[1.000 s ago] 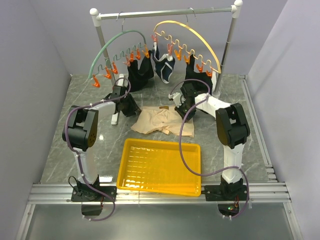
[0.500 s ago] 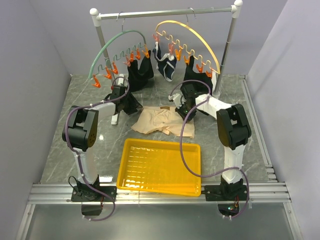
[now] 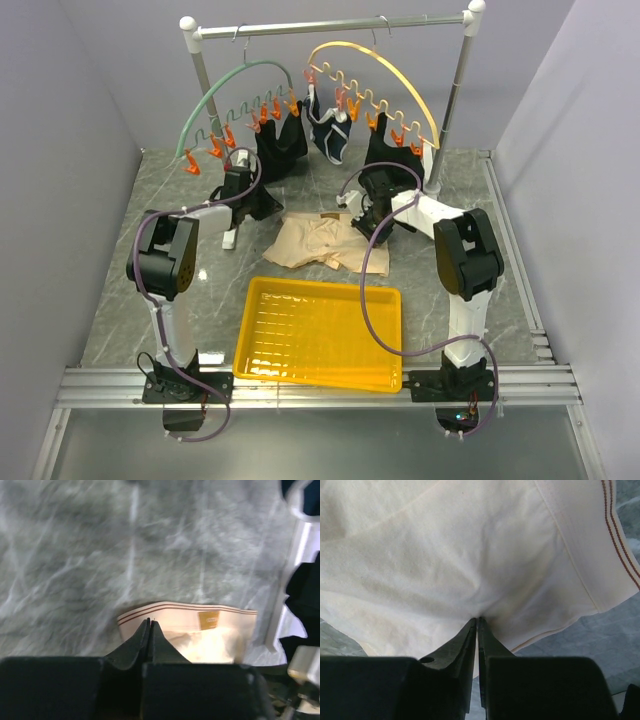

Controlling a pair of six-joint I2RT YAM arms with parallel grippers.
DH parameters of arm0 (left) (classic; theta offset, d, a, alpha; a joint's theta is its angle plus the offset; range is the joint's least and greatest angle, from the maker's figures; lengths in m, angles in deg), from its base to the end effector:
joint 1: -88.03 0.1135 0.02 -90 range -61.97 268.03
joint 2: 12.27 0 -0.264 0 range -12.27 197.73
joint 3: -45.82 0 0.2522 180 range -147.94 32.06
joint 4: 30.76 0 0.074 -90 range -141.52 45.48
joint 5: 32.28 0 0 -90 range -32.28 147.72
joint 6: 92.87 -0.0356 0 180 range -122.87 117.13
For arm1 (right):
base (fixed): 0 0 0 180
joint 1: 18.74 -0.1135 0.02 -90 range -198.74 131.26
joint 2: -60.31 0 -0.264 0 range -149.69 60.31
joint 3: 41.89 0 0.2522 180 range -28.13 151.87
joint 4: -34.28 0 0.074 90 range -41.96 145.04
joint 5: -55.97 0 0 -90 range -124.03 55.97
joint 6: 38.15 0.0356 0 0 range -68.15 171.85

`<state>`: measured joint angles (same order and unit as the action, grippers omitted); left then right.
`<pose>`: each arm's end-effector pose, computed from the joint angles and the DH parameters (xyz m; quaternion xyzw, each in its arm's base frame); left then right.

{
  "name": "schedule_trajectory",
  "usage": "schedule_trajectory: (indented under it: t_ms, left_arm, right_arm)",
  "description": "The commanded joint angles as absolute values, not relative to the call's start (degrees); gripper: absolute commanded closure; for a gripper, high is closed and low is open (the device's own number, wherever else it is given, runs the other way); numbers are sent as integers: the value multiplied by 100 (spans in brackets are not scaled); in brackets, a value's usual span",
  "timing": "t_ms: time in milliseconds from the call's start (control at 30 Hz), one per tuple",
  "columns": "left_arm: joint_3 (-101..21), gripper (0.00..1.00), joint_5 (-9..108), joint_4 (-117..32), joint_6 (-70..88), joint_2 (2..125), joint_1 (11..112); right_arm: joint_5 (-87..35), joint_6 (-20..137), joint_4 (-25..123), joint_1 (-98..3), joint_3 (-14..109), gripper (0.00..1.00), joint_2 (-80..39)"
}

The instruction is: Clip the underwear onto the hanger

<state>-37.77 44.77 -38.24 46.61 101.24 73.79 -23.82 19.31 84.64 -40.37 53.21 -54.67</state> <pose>0.4151 -0.1136 0.1638 -0.2220 0.8641 -0.3182 0.3206 0.3746 0.1553 0.1644 -0.4604 0.8667 0.0710 0.1785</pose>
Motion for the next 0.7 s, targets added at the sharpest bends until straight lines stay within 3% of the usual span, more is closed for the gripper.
schedule_trajectory:
  t_ms: [0, 67, 100, 133, 200, 267, 533, 667]
  left_arm:
    - [-3878, 100, 4217, -3240, 4433, 9847, 7423]
    - [-3974, 96, 4024, -3554, 4564, 9925, 7502]
    - [-4001, 87, 4023, -3704, 4574, 9917, 7546]
    - [-3932, 69, 4049, -3888, 4582, 9787, 7555]
    - [-3643, 55, 4137, -3942, 4626, 9619, 7555]
    - [-3562, 51, 4094, -4074, 4679, 9505, 7555]
    - [-3658, 50, 4049, -4188, 5022, 9741, 7397]
    - [-3746, 45, 4155, -4303, 5223, 9899, 7318]
  right_arm:
    - [-2463, 1749, 8426, -4054, 5230, 88, -5237]
    - [-2489, 1722, 8452, -4054, 5203, 88, -5184]
    - [-2463, 1722, 8452, -4045, 5194, 88, -5158]
    - [-2437, 1731, 8435, -4045, 5168, 88, -5106]
    - [-2384, 1739, 8426, -4053, 5159, 88, -5053]
    - [-2270, 1740, 8443, -4045, 5185, 88, -5044]
    - [-2252, 1652, 8443, -4045, 5159, 88, -5061]
    - [-2296, 1599, 8461, -4045, 5168, 88, -5035]
